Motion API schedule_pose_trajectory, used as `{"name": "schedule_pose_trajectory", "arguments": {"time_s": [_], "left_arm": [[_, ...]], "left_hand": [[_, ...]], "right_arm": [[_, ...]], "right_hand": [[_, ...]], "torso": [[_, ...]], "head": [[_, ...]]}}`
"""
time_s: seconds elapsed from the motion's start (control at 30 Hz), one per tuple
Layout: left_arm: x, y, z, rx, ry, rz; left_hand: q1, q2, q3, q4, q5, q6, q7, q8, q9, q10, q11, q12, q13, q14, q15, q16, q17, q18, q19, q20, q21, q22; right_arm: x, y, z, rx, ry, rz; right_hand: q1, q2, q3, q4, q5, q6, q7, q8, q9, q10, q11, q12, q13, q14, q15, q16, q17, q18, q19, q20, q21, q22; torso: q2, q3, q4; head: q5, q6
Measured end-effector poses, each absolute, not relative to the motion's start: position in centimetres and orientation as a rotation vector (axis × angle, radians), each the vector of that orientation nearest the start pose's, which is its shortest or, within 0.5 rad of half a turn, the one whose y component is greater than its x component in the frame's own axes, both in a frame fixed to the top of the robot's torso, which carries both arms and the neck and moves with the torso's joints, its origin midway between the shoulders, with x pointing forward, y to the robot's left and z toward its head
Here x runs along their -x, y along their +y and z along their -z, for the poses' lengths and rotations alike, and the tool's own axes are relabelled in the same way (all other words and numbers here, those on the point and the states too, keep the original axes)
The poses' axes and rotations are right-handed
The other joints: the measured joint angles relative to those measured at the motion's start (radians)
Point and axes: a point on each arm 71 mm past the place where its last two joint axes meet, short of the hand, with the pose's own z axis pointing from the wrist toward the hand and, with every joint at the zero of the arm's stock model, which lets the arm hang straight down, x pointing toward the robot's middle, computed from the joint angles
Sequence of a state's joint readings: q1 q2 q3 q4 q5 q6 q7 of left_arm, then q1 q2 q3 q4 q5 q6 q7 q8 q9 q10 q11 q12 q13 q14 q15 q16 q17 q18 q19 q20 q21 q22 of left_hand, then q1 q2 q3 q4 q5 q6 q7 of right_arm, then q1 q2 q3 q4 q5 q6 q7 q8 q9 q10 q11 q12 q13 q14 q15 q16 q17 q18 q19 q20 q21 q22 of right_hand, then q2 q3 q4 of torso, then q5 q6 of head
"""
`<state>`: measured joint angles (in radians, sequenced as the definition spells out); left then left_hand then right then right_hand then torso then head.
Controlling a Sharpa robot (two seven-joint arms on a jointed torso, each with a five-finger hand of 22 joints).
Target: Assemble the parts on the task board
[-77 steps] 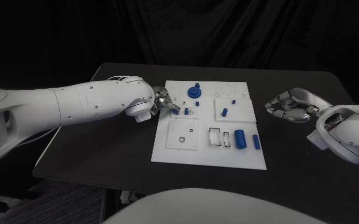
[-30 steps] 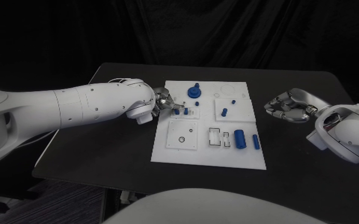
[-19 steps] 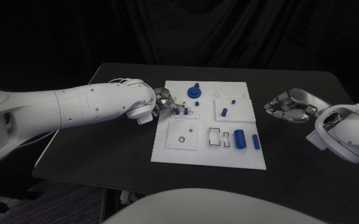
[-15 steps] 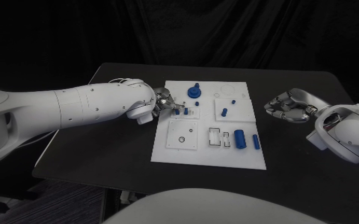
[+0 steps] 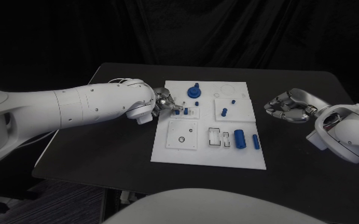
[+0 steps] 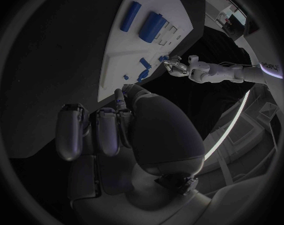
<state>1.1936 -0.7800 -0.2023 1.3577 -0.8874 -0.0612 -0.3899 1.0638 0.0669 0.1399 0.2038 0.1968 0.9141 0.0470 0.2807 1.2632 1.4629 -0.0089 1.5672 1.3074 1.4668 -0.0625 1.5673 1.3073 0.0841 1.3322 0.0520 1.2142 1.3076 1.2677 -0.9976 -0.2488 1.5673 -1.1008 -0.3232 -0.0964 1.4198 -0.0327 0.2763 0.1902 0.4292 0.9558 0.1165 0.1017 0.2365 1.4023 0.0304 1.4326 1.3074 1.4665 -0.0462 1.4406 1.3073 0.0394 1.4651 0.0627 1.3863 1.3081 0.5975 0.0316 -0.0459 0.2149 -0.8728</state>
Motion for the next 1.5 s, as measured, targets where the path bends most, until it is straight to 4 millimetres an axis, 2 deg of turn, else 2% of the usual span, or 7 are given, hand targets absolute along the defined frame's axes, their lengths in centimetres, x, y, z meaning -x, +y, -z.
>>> {"name": "schedule_pose_trajectory", "arguments": {"time_s": [0.9, 1.5], "left_arm": [[-47.9, 24.0, 28.6, 0.401, 2.287, 0.451], [-47.8, 24.9, 28.6, 0.414, 2.282, 0.426]], "left_hand": [[0.007, 0.007, 0.0, -0.005, 0.009, 0.0, 0.0, 0.011, 0.006, 0.0, 0.0, 0.0, 0.0, 0.0, 0.0, 0.0, 0.0, 0.0, 0.0, 0.0, 0.0, 0.0], [0.011, 0.003, 0.003, -0.008, 0.012, 0.0, 0.0, 0.015, 0.008, 0.0, 0.0, 0.0, 0.0, 0.0, 0.0, 0.0, 0.0, 0.0, 0.003, -0.004, 0.0, 0.0]], "right_arm": [[-45.6, -27.4, 23.0, -0.199, 1.909, -0.625], [-45.6, -27.4, 23.1, -0.205, 1.916, -0.624]], "right_hand": [[0.0, 0.0, 0.003, 0.003, 0.004, 0.0, 0.0, -0.004, -0.001, 0.0, 0.0, -0.004, 0.0, 0.0, 0.0, -0.005, 0.0, 0.0, 0.0, 0.0, -0.004, 0.0], [0.0, 0.0, 0.003, 0.003, 0.004, 0.0, 0.0, -0.004, -0.001, 0.0, 0.0, -0.004, 0.0, 0.0, 0.0, -0.005, 0.0, 0.0, 0.0, 0.0, -0.004, -0.001]], "torso": [[0.0, -0.0003, -0.0002], [0.0, -0.0003, -0.0003]], "head": [[0.0, 0.0], [0.0, 0.0]]}}
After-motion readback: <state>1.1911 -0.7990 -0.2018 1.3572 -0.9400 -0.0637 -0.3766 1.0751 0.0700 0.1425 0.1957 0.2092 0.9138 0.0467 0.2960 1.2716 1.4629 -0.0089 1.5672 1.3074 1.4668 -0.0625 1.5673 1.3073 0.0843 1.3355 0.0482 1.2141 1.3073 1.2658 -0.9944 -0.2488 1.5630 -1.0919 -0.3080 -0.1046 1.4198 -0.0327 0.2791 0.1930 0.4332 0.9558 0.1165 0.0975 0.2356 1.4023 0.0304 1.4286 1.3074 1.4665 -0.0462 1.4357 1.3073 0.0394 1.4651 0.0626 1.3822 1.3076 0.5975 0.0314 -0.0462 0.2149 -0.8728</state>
